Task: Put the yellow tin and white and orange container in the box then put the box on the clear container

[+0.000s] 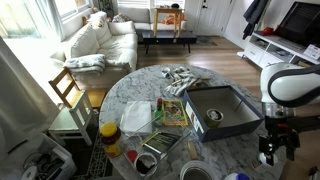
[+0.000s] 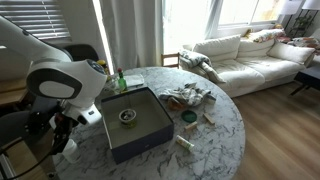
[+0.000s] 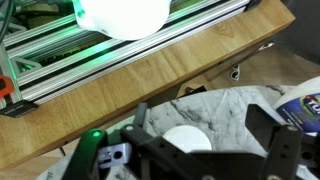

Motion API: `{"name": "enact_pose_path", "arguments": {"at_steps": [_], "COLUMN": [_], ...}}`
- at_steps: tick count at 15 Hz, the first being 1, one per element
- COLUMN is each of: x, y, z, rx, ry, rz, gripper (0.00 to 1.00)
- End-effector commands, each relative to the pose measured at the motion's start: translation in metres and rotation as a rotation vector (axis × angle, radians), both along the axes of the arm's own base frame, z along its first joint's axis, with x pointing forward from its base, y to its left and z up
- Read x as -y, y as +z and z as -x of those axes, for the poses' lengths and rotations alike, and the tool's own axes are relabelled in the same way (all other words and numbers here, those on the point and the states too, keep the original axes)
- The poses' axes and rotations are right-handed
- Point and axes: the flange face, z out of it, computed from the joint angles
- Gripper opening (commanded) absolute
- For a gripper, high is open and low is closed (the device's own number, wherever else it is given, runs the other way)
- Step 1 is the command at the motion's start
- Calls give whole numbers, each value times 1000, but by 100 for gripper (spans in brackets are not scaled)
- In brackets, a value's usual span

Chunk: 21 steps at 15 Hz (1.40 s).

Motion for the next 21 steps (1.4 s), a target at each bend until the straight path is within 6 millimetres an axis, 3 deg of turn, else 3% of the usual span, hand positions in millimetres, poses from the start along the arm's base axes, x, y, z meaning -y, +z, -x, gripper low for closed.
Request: {"name": "enact_pose_path", "arguments": {"at_steps": [1,3,5,6,13,17,21], "x": [0,0,1,3,2,-1,-2], "y": [-10,-14,-18,-18,-19,21,102], "z": [5,5,-1,-5,-2,-4,-15], "rx": [42,61,70,72,82,45,-7], "ry": [-30,-40,-50,-55,-71,-31,75], "rz": [74,97,120,131,161,132,115], "gripper": [100,98,88,75,27,27,27]}}
